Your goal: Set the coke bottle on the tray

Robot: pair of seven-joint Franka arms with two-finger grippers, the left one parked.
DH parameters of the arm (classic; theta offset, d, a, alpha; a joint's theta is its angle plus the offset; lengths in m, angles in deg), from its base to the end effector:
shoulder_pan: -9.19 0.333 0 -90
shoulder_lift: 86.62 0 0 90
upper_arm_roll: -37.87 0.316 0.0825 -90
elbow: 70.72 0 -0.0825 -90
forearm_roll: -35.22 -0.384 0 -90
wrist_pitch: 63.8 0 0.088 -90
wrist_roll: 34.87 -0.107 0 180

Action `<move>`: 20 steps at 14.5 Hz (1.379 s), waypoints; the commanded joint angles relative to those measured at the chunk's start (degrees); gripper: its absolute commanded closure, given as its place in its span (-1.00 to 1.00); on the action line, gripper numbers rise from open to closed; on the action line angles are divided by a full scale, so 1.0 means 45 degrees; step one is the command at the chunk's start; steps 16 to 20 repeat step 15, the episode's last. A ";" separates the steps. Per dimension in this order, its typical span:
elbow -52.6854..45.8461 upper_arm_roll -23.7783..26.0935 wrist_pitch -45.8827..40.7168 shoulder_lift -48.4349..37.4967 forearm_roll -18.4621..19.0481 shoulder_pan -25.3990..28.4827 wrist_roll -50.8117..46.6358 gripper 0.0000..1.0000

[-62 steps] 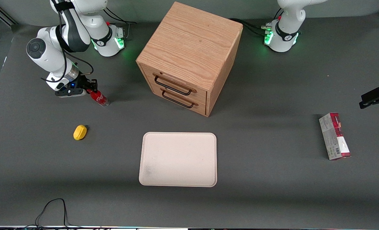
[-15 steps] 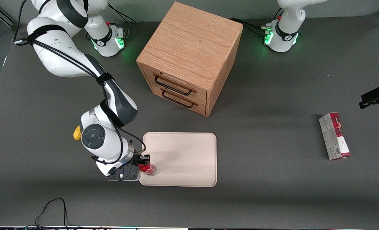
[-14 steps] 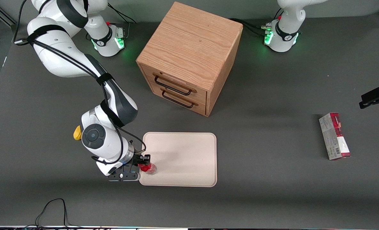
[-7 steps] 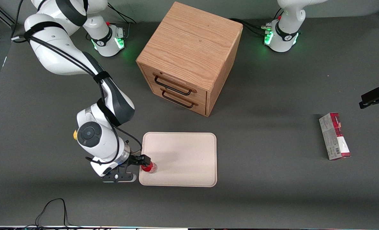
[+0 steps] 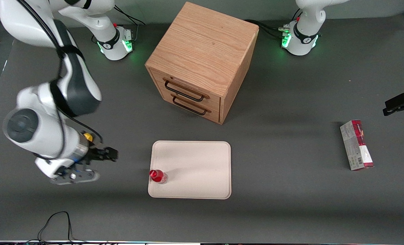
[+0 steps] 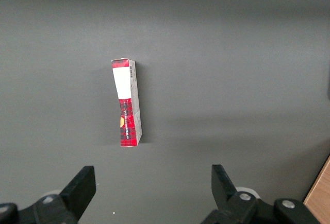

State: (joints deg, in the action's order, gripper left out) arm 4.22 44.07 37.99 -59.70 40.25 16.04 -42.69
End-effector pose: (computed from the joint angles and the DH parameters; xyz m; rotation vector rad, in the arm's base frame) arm 0.6839 0.1353 0.4736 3.1017 0.1513 0.0125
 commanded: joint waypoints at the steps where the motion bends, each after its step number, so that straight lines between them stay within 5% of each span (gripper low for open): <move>1: 0.2793 -0.1334 -0.0662 -0.3006 -0.0997 0.0137 0.1363 -1.00; 7: 0.6682 -0.2901 -0.0958 -0.7560 -0.1528 0.0137 0.1934 -1.00; 20: 0.6724 -0.2960 -0.1506 -0.7916 -0.1509 0.0098 0.1739 -1.00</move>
